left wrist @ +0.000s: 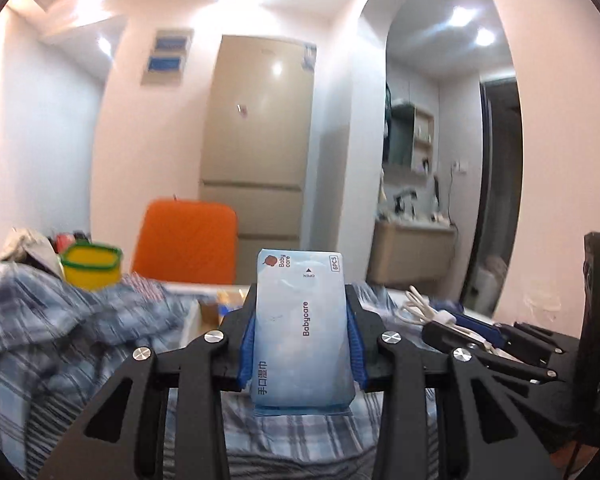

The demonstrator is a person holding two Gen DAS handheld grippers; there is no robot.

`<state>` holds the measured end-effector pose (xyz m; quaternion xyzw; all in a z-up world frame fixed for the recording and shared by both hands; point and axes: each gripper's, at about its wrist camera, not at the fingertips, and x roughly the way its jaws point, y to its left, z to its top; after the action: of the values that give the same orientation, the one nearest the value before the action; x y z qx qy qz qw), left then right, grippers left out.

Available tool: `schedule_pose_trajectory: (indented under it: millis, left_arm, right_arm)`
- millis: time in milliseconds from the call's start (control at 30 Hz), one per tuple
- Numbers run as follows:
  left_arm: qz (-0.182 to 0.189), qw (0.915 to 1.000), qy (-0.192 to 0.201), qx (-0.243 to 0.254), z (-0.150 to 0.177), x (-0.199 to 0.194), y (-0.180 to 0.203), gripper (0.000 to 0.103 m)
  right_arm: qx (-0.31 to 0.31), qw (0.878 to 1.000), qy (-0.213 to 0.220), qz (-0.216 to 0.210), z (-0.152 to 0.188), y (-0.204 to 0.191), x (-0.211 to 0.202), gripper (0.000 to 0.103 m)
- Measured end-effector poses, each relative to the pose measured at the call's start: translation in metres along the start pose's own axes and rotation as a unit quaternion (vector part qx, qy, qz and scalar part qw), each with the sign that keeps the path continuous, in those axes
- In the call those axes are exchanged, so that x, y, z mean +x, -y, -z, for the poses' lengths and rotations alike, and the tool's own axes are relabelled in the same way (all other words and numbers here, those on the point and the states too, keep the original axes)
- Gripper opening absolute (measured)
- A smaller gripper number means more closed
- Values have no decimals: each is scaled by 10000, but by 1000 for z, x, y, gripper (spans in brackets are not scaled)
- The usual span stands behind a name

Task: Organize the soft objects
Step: 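Carry the cable and Babycare packet up over the open box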

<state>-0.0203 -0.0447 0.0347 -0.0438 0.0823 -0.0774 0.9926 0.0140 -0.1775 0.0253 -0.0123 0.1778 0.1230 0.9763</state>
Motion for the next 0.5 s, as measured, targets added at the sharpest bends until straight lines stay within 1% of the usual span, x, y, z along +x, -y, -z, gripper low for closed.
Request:
schedule_pose_trajectory:
  millis: [100, 233, 367, 433, 500]
  left_arm:
    - [-100, 9995, 249, 156, -8, -3, -9, 36]
    - [-192, 9984, 469, 235, -19, 3, -23, 36]
    - [-133, 9966, 756, 312, -26, 14, -34, 36]
    - [-78, 9947, 980, 299, -28, 14, -37, 36]
    - [-58, 9923, 1186, 360, -29, 20, -41, 36]
  right_arm:
    - [109, 9995, 300, -42, -7, -3, -2, 30]
    - [111, 9986, 513, 24, -20, -8, 6, 30]
    - [124, 9964, 831, 66, -38, -15, 15, 30]
    - [101, 9950, 987, 92, -45, -18, 17, 30]
    - [99, 9930, 1156, 223, -55, -22, 23, 30]
